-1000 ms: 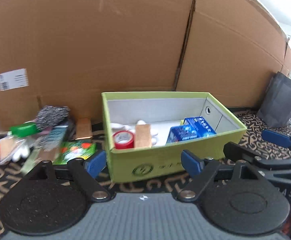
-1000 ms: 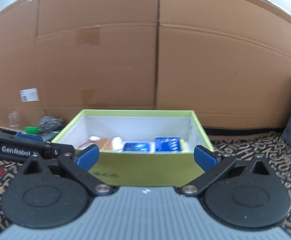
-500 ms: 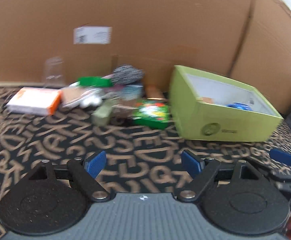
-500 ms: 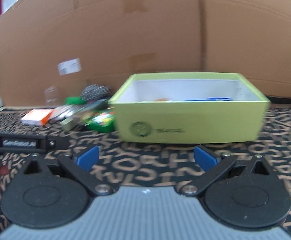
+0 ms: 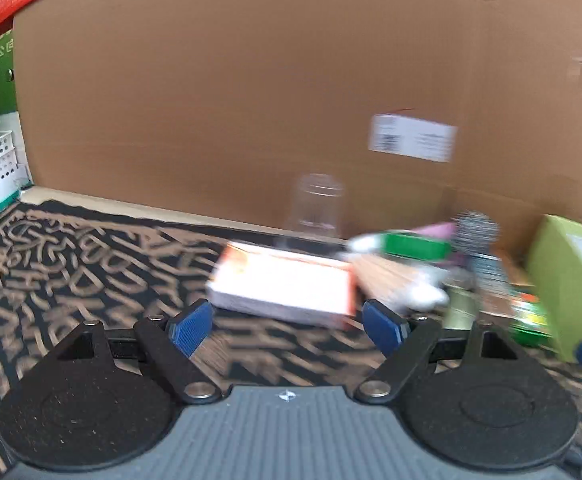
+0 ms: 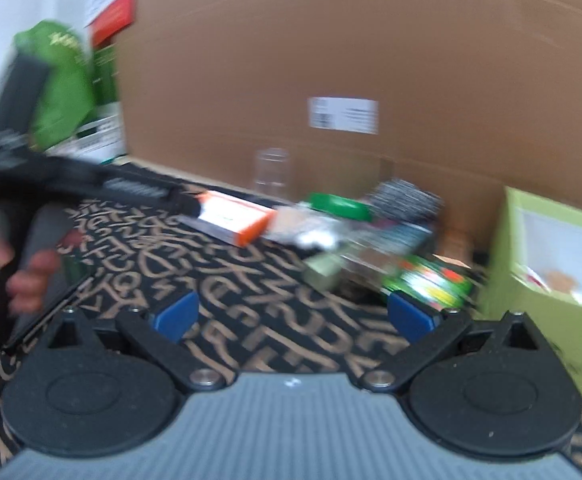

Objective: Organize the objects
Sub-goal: 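Move both tools back toward the white-orange medicine box on the pile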

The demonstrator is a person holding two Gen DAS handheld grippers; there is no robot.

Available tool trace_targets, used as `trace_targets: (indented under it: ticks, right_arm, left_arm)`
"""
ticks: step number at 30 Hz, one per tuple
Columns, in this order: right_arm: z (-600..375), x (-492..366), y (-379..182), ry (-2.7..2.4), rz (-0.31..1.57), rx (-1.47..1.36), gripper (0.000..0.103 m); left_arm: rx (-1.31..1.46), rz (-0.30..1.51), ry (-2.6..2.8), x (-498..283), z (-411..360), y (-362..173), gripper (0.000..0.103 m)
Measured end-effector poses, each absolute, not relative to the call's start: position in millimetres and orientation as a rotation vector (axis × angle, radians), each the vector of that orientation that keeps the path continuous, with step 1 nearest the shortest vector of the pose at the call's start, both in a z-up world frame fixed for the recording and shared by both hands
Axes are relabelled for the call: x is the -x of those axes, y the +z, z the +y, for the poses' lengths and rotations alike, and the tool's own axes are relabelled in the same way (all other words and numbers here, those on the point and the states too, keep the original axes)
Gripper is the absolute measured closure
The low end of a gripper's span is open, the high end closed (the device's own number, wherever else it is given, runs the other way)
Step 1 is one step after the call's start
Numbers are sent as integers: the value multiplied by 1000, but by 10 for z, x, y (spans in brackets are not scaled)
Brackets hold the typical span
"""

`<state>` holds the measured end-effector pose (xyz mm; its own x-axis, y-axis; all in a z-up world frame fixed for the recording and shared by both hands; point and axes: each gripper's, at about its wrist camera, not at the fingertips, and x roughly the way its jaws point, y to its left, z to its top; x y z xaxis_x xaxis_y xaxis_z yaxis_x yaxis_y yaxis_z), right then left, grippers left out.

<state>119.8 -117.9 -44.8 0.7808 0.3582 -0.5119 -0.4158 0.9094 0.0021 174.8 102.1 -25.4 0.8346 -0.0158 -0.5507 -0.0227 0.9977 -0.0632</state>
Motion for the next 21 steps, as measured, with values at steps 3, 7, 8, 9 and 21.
trace_targets:
  ticks: [3,7,8,9,21]
  right_arm:
    - [-848,-1423,-519,489,558,164,18]
    - [-429,-1813,-665,572,612,213,28]
    - [-355,-1883,-708,578,621,222,29]
    - [-279,-1980,-745,580,632,230,30]
    - [-16,-2521,-964,614,662,215,24]
  left_arm:
    - [109,637,-37,-2083,1267,-356,17]
    - [106,683,-46,-2368,1422,-498,17]
    - [99,688,-37,-2414,1444,-526,17]
    - [96,689,-39,-2449,1463,-544,17]
    - [107,719,-208,-2517,1368,-593,17]
